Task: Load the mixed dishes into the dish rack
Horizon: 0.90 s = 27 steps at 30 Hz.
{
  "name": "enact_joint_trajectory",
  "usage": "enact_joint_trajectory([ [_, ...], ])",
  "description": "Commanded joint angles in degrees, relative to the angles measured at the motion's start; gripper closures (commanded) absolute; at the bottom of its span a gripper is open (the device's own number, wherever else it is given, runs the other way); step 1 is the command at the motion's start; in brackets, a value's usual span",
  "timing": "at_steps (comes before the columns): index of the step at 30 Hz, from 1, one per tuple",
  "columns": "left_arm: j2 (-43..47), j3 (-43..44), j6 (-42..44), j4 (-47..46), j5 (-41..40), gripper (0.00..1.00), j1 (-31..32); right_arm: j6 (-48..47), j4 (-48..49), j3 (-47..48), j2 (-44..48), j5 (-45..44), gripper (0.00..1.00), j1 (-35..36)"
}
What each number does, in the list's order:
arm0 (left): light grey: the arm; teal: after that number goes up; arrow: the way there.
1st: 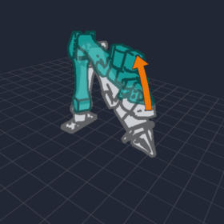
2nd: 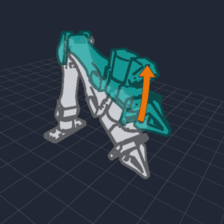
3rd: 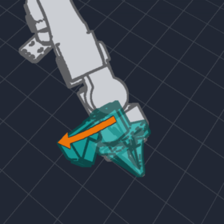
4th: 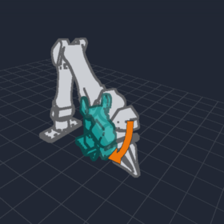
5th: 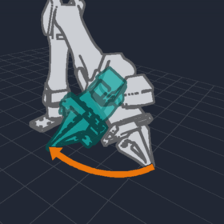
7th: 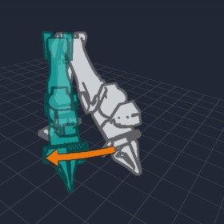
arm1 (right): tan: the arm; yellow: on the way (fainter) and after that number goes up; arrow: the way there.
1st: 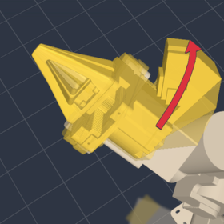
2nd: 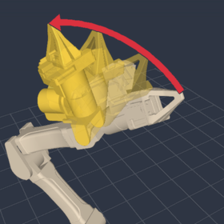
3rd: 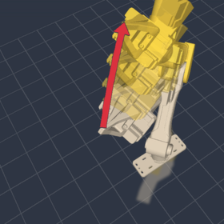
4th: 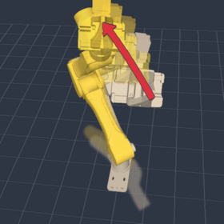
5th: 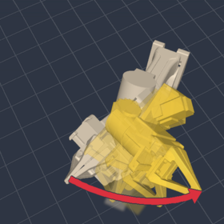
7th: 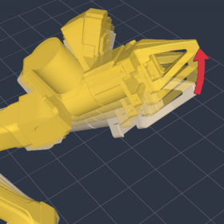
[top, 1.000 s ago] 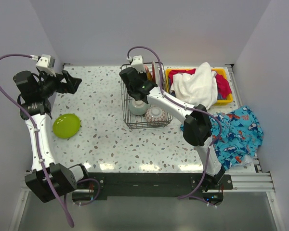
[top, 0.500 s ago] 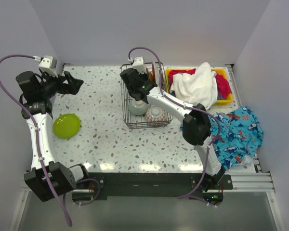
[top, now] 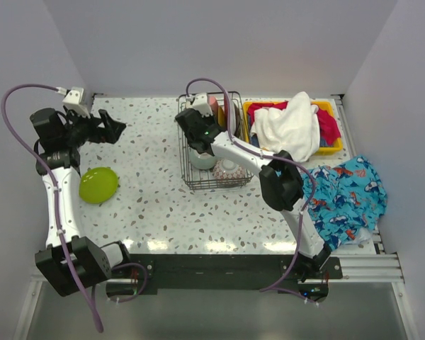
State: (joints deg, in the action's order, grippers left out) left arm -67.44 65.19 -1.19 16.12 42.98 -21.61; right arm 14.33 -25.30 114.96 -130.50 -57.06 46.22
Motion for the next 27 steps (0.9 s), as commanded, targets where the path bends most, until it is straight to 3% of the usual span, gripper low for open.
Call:
enact_joint_trajectory([
  [1,0.0,-1.2,1.4,0.2,0.0,0.00,0.2,-0.3,1.1,-1.2,2.1,-0.6,0.70,-0.8],
  [4,-0.4,-2.7,4.1,0.2,-0.6,0.00,0.3,-1.4,1.7,-1.5,3.7,0.0,0.60,-0.8],
  [9,-1.2,-4.8,10.1,3.0,-3.1,0.00,0.3,-1.0,-0.1,-1.1,7.8,3.3,0.54,-0.7],
  [18,-7.6,-4.5,24.1,15.1,-26.5,0.00,-0.7,4.0,-6.1,-2.4,17.3,15.5,0.47,-0.6],
  [21,-10.9,-1.8,27.2,21.1,-29.8,0.00,-2.3,3.2,-5.4,-5.9,20.4,21.7,0.41,-0.7],
  [24,-12.6,-1.1,29.7,25.2,-32.6,0.00,-2.8,1.1,-4.2,-9.7,23.0,32.2,0.27,-0.9],
  [27,-13.2,-3.1,31.5,27.2,-34.0,0.04,-3.1,0.4,-4.1,-12.2,24.6,43.1,0.27,-1.2],
])
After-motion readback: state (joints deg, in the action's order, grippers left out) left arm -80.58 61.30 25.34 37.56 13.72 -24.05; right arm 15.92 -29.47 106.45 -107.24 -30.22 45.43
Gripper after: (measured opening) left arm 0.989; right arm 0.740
